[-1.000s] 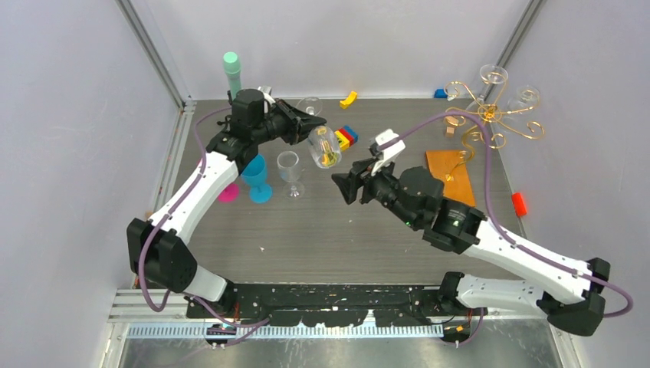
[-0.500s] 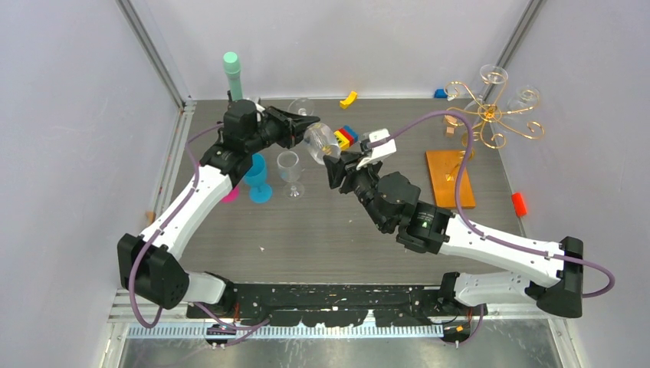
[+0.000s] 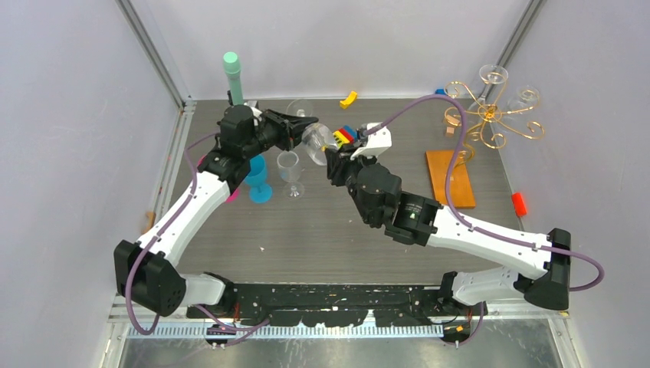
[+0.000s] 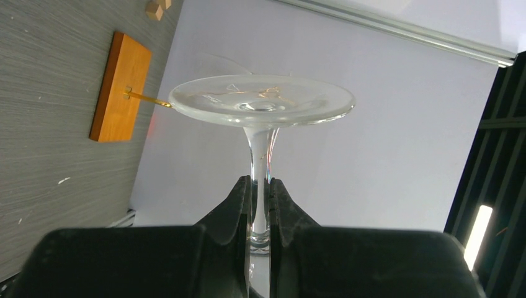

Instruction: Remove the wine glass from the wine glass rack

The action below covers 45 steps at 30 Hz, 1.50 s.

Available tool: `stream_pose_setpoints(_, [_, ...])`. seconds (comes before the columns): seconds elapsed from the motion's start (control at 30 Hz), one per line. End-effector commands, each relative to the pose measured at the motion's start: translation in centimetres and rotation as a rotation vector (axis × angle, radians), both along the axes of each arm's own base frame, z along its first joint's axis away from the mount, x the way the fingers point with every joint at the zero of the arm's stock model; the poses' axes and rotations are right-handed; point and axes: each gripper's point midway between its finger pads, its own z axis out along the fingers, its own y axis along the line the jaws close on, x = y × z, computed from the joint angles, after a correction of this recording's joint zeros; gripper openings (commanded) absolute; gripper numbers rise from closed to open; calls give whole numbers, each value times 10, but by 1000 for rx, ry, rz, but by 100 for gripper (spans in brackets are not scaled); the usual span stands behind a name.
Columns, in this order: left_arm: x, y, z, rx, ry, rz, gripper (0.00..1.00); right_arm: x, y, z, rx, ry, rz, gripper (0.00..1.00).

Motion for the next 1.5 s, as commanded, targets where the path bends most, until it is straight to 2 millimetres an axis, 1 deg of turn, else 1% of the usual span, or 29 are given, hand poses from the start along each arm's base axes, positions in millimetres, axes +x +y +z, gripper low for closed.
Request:
stream_pose_setpoints(0.0, [-14,1,40,-110,-88,-20,0,0,7,29,168,21,3,22])
stream_pose_setpoints(0.03, [-15,2,41,-114,-92,-20,0,0,9,30,173,26,9,15])
stream_pose_setpoints(0.07, [-15,2,42,-114,-94,-20,0,0,10,30,177,39,10,12])
stream_pose_setpoints(0.1, [-16,2,42,-113,-96,-21,0,0,10,30,178,46,7,5])
stream_pose_setpoints(0.13, [-17,2,42,-112,-98,-24,0,0,9,31,182,59,4,3])
stream_pose_setpoints(0.17, [-18,2,42,-109,-102,-26,2,0,8,32,183,64,-4,1])
stream_pose_setpoints(0.2, [-19,2,41,-104,-106,-27,7,0,7,32,180,75,-11,1])
stream_pose_setpoints(0.23, [-19,3,40,-96,-114,-26,15,1,4,34,180,78,-23,0])
stream_pose_setpoints(0.27, [-20,3,40,-86,-123,-26,26,1,1,36,181,85,-33,0])
stream_pose_setpoints(0.33, [-23,4,41,-59,-156,-30,43,2,-6,37,173,94,-64,0])
stream_pose_setpoints(0.37, [-25,5,42,-36,-181,-38,50,3,-10,42,177,90,-82,0])
stream_pose_setpoints(0.4, [-28,5,45,-10,-219,-51,58,4,-13,40,156,97,-96,0])
stream_pose_setpoints(0.43, [-32,4,49,25,-277,-72,64,5,-18,45,160,92,-118,0])
stream_pose_setpoints(0.47, [-36,4,53,61,-328,-88,69,6,-22,41,131,97,-141,0])
stream_pose_setpoints(0.5, [-40,4,53,126,-388,-110,76,8,-25,44,126,95,-155,0])
stream_pose_setpoints(0.53, [-45,5,49,183,-409,-134,80,10,-30,40,99,103,-175,0])
stream_pose_setpoints(0.57, [-48,8,38,250,-393,-150,84,11,-33,39,75,113,-185,0])
stream_pose_setpoints(0.63, [-56,14,24,351,-412,-177,90,15,-39,36,45,133,-203,0])
stream_pose_setpoints(0.67, [-60,18,16,398,-420,-188,92,20,-42,34,37,146,-205,0])
stream_pose_setpoints(0.73, [-68,27,4,490,-438,-205,95,27,-46,24,5,201,-194,0])
stream_pose_setpoints(0.8, [-74,40,-3,583,-458,-194,97,33,-49,12,-31,262,-171,0])
stream_pose_setpoints(0.87, [-81,52,-1,666,-514,-179,99,35,-52,-2,-81,322,-147,0])
stream_pose_setpoints(0.97, [-91,69,10,779,-607,-165,100,32,-50,-28,-191,423,-81,0])
stream_pose_setpoints(1.07, [-101,82,11,885,-659,-184,100,24,-44,-48,-285,511,2,0])
stream_pose_setpoints(1.1, [-103,86,9,916,-665,-192,100,20,-40,-58,-330,547,38,0])
stream_pose_setpoints(1.23, [-111,96,-2,998,-663,-225,100,15,-21,-86,-396,635,133,0])
stream_pose_setpoints(1.33, [-115,104,-10,1038,-642,-227,100,19,-13,-106,-447,680,148,0])
stream_pose_setpoints(1.47, [-119,109,-19,1061,-632,-235,100,28,-6,-125,-510,727,157,0])
